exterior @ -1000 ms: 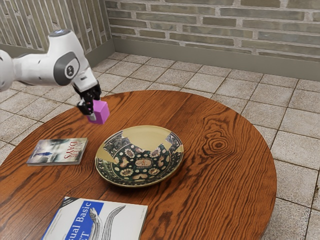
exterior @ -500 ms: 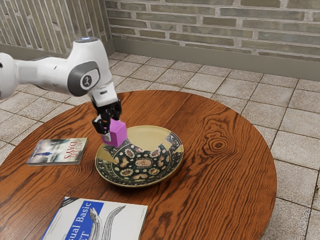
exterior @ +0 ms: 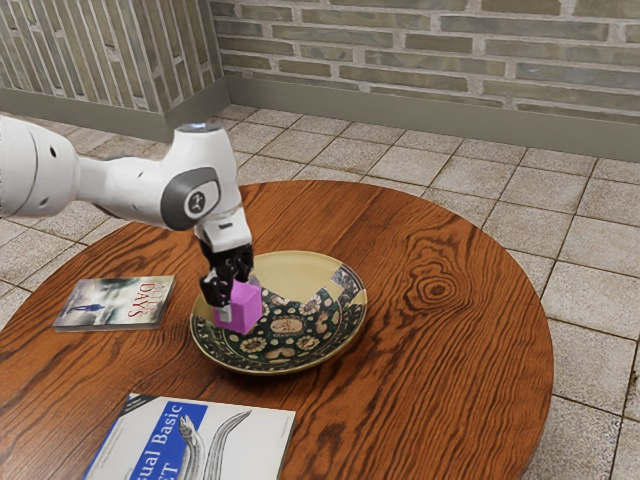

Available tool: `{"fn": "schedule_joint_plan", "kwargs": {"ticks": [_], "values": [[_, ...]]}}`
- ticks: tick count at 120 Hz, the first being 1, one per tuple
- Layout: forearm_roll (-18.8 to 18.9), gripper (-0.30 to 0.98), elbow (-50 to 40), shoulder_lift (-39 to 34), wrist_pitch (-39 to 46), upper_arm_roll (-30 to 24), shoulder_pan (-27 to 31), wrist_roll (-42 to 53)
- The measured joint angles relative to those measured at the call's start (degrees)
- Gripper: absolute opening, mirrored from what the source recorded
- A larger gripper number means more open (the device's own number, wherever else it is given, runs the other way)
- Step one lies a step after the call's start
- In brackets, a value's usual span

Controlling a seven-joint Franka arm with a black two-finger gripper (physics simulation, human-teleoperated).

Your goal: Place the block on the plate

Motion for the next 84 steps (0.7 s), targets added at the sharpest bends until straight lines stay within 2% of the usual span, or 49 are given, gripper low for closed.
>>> {"fn": "schedule_joint_plan", "kwargs": {"ticks": [15, 41, 65, 84], "values": [[0.0, 0.44, 0.0, 0.8, 0.7, 0.0, 0.0, -0.2], [0.0, 0.59, 0.0, 0.4, 1.6, 0.0, 0.0, -0.5], [-0.1, 0.65, -0.7, -8.2, 0.1, -1.5, -0.1, -2.3], [-0.2, 0.67, 0.8, -14.1, -5.6, -2.2, 0.1, -9.0]]}}
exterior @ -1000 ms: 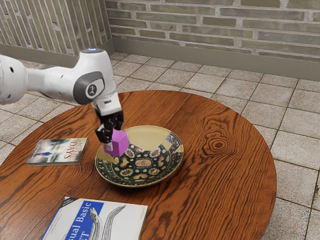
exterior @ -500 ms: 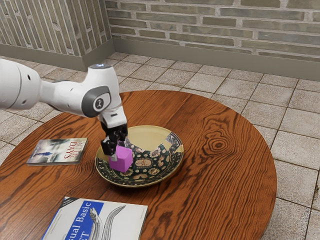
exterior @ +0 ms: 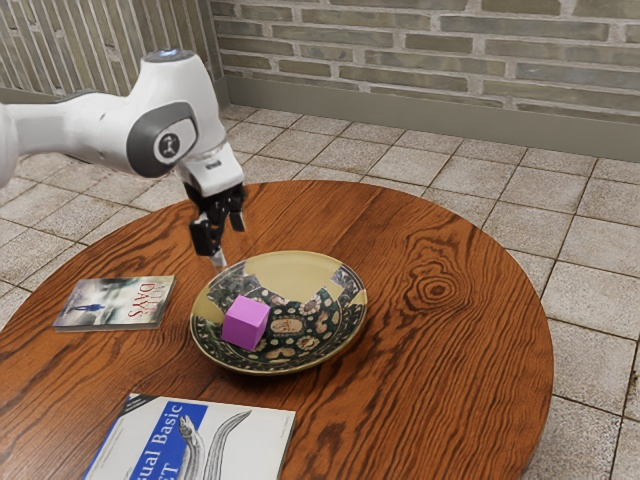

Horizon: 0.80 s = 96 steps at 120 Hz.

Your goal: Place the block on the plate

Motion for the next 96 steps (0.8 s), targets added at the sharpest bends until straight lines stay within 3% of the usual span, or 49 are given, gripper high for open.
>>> {"fn": "schedule_joint_plan", "kwargs": {"ticks": [47, 96], "values": [[-2.0, 0.68, 13.8, -5.9, -21.4, -2.1, -0.5, -31.0], [-2.5, 0.69, 20.2, -3.5, -29.6, -1.5, 2.2, -56.0]]}}
